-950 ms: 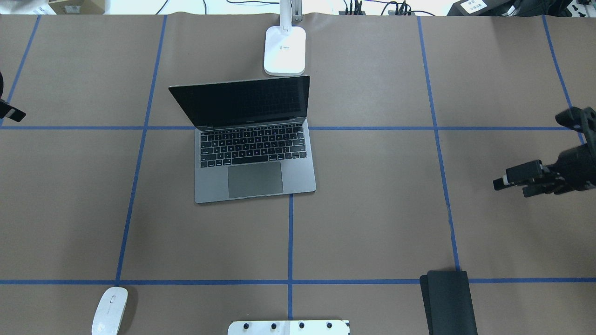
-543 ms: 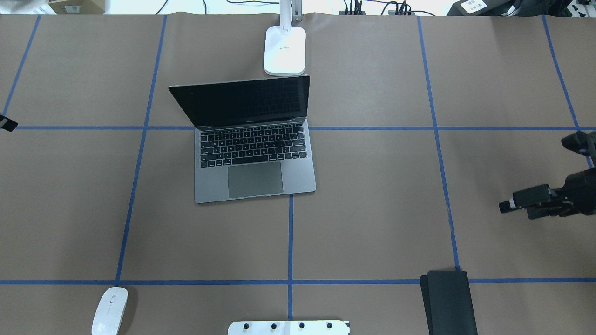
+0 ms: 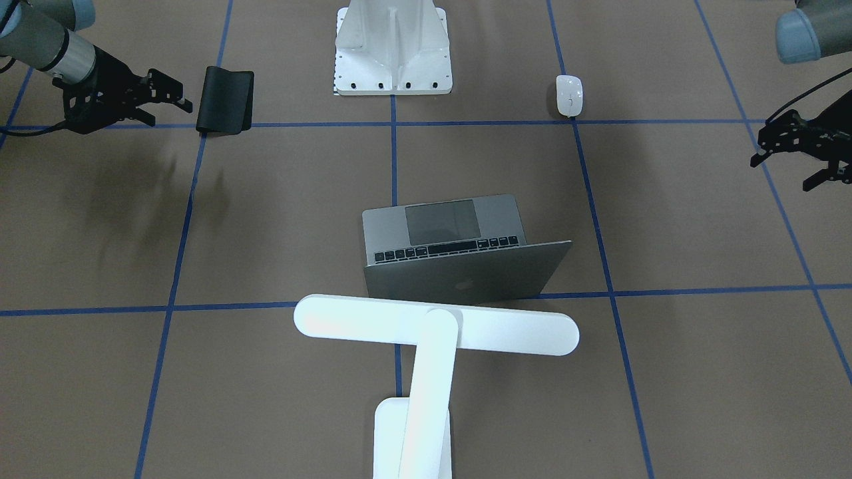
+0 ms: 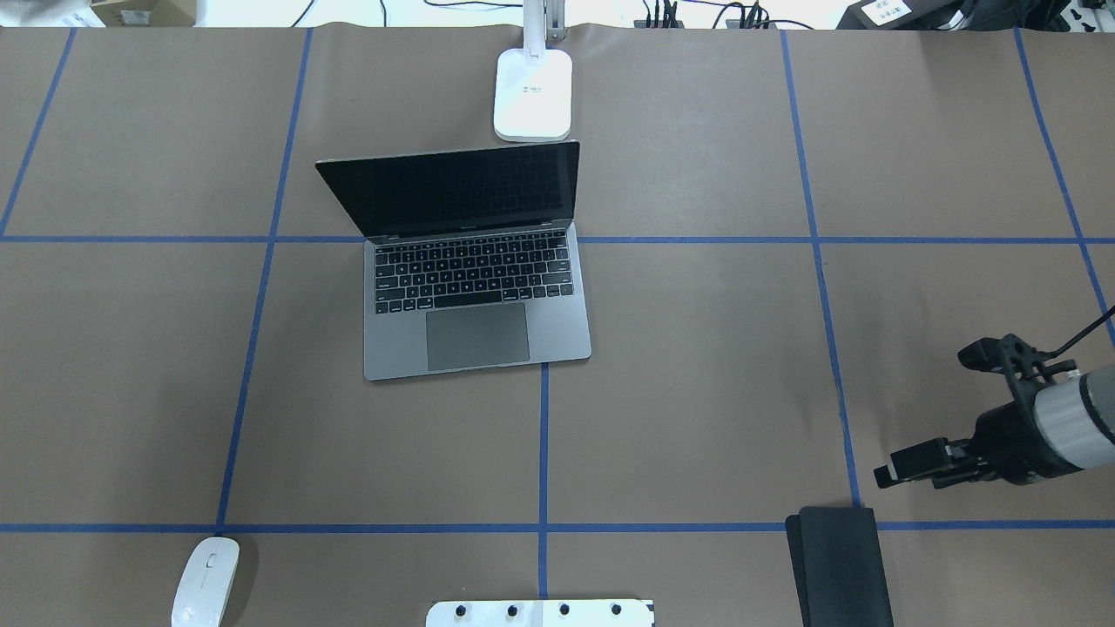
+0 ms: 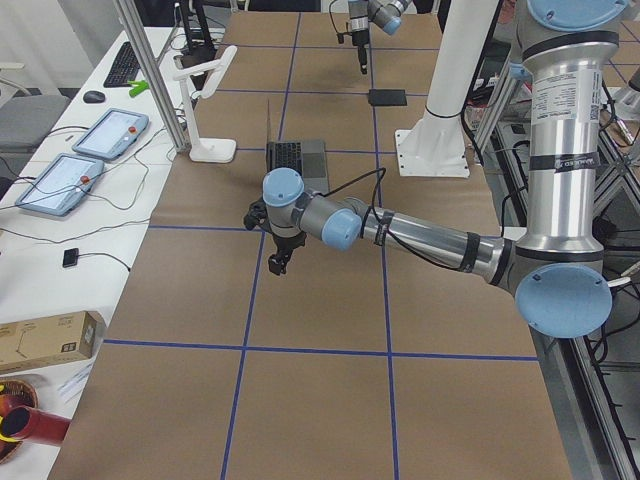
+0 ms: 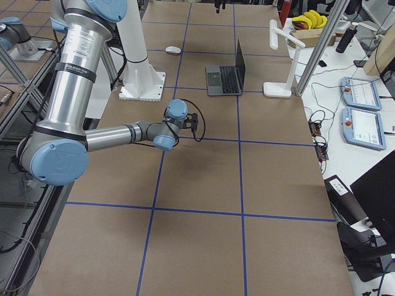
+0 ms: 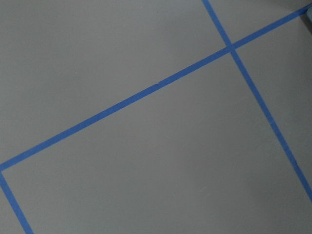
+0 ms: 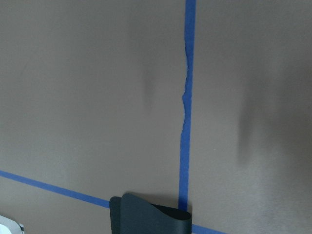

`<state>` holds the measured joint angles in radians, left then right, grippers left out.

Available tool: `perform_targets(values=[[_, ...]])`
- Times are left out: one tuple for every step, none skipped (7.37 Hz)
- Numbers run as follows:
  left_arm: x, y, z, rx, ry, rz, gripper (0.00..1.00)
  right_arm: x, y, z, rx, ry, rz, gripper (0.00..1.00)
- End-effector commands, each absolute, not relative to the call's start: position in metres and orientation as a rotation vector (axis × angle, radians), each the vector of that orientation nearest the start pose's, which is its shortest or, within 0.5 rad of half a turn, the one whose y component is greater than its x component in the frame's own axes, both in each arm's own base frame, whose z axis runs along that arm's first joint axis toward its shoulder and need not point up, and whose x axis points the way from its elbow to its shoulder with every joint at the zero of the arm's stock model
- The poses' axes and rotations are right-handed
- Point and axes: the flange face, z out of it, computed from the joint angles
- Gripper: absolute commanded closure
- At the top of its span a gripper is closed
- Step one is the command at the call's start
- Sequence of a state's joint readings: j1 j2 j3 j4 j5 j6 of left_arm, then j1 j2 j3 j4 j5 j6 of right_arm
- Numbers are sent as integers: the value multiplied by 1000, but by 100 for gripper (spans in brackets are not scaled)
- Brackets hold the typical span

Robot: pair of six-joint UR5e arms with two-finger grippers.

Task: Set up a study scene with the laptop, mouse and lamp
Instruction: 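Lower the right gripper toward the black pad near the robot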

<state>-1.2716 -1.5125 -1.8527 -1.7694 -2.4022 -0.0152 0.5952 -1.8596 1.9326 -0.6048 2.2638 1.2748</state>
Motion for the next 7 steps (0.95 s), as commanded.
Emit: perform_targets(values=[[82,-471,522,273,877,442,0,-300,-260,493,-160,-1151,-98,8],[82,-471,521,275,877,444,0,-308,-251,493,-179,-1149,-125,9],[82,-470,522,276,877,445,0,-309,-248,490,-186,-1154,-135,13],[82,-471,521,286,878,449,0,-309,-244,489,-199,-1155,-147,13],[82,-470,523,285,878,449,0,-314,-237,490,-214,-1151,-166,13],[82,-470,523,285,877,448,0,-316,-233,490,-221,-1150,-179,20],[82,-470,524,282,876,447,0,-319,-229,492,-230,-1147,-189,25]])
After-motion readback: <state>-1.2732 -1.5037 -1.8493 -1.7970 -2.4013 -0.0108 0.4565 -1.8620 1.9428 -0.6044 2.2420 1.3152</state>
